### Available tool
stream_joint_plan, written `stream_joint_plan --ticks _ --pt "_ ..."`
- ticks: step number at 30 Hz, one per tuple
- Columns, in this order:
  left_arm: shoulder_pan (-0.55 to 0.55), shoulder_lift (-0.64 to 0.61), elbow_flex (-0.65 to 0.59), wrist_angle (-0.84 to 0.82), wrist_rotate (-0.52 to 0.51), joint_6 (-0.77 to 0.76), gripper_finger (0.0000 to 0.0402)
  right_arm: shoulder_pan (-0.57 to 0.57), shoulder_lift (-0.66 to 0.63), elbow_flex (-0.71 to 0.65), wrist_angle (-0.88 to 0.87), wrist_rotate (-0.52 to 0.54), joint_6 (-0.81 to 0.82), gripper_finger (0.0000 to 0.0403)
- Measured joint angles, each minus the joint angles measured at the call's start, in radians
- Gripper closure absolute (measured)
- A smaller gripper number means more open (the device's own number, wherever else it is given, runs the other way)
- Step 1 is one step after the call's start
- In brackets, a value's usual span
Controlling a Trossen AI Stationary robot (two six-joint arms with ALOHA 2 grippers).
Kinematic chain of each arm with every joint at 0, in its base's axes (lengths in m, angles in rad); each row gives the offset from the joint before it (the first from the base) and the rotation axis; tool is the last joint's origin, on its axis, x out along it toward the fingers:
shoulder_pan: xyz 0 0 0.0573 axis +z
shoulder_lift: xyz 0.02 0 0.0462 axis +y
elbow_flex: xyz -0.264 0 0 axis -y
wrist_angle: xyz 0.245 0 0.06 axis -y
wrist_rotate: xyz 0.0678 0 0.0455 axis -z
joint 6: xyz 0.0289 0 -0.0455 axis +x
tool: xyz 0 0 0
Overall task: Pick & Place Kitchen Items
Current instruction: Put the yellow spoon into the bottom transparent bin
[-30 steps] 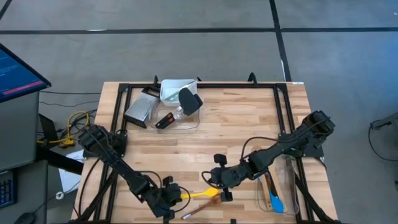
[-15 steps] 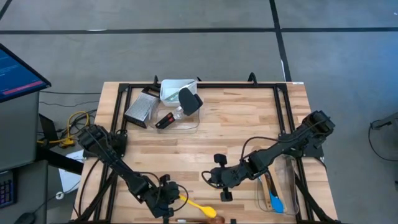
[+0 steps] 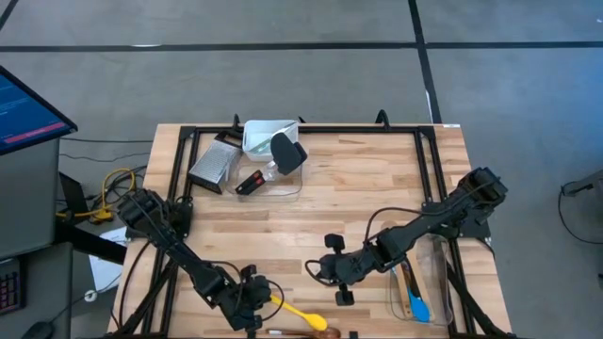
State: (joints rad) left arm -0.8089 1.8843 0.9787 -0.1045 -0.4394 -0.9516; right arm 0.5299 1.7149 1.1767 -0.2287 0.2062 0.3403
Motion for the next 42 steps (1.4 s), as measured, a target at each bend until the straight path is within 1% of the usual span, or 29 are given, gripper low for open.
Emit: stream_joint_plan --ticks 3,7,9,15,19,20,24,28,32,39,42 --pt "0.000 0.000 0.000 0.002 -0.012 0.000 0.0400 0.006 0.000 0.000 -0.002 -0.022 0.001 0.0403" --pt "0.000 0.001 0.000 0.006 -0.022 0.000 0.0400 0.006 0.000 0.000 -0.003 -0.159 0.041 0.0403" --pt "0.000 0.002 -0.001 0.007 -0.024 0.000 0.0400 0.006 0.000 0.000 -0.003 -0.201 0.079 0.0403" --pt "0.001 -0.001 -0.001 0.061 -0.071 0.028 0.0400 0.004 0.000 0.000 -0.003 -0.207 0.088 0.0403" --pt "0.010 -0.034 0.008 0.090 -0.076 0.032 0.0400 0.004 0.000 0.000 -0.003 -0.206 0.073 0.0403" --pt "0.010 -0.046 0.015 0.097 -0.070 0.032 0.0400 0.004 0.000 0.000 -0.003 -0.206 0.071 0.0403" --pt "0.020 -0.053 0.039 0.157 0.009 0.039 0.0400 -0.007 0.000 0.000 -0.007 -0.206 0.052 0.0403" --pt "0.042 0.004 0.073 0.174 0.082 0.034 0.0400 -0.025 0.000 0.000 -0.018 -0.206 0.024 0.0403" --pt "0.060 0.055 0.127 0.190 0.109 0.035 0.0400 -0.047 0.000 -0.001 -0.056 -0.206 0.021 0.0403" --pt "0.093 0.186 0.240 0.192 0.249 0.028 0.0400 -0.070 0.000 -0.001 -0.092 -0.206 -0.003 0.0403" --pt "0.104 0.226 0.270 0.199 0.261 0.009 0.0400 -0.075 0.000 -0.001 -0.096 -0.206 -0.010 0.0403"
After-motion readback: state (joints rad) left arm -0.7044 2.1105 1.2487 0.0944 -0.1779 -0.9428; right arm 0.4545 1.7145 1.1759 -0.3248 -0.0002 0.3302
